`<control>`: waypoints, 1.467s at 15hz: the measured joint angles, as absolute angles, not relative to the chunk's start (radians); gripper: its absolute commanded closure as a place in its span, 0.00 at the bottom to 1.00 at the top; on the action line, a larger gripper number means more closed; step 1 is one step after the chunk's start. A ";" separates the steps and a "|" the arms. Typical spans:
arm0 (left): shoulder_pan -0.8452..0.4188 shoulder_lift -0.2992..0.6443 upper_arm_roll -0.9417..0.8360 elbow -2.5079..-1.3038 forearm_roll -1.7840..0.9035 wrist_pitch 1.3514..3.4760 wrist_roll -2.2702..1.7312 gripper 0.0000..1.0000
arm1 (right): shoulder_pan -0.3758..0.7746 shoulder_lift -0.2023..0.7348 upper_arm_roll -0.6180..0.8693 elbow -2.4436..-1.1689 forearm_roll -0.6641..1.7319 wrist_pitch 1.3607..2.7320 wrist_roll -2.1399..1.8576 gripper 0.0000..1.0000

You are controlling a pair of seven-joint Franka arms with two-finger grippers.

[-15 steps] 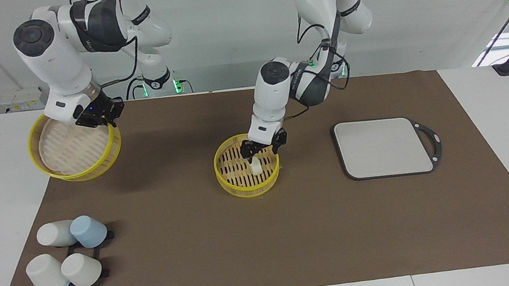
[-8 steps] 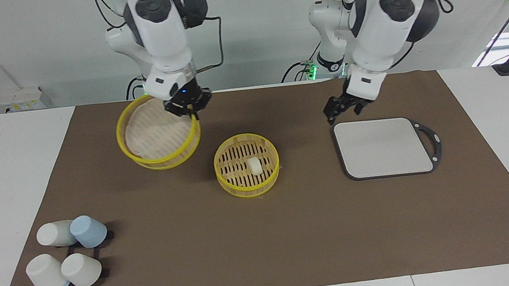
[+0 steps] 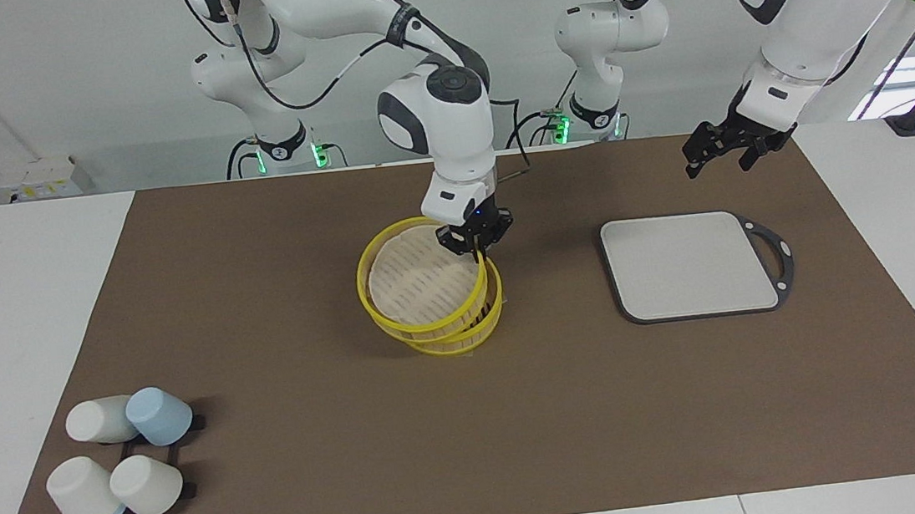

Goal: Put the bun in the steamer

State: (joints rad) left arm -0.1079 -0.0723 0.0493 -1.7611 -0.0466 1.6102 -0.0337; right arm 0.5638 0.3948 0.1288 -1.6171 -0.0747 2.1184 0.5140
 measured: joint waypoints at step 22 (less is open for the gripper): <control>-0.105 -0.042 0.056 -1.627 -0.014 1.498 0.026 0.00 | 0.614 0.412 0.124 -1.694 -0.098 2.290 0.738 0.39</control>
State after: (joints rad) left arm -0.1049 -0.0417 0.0560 -1.6271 -0.0140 1.4984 0.0264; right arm 0.6140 0.4124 0.1242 -1.6943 -0.0981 2.2896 0.7383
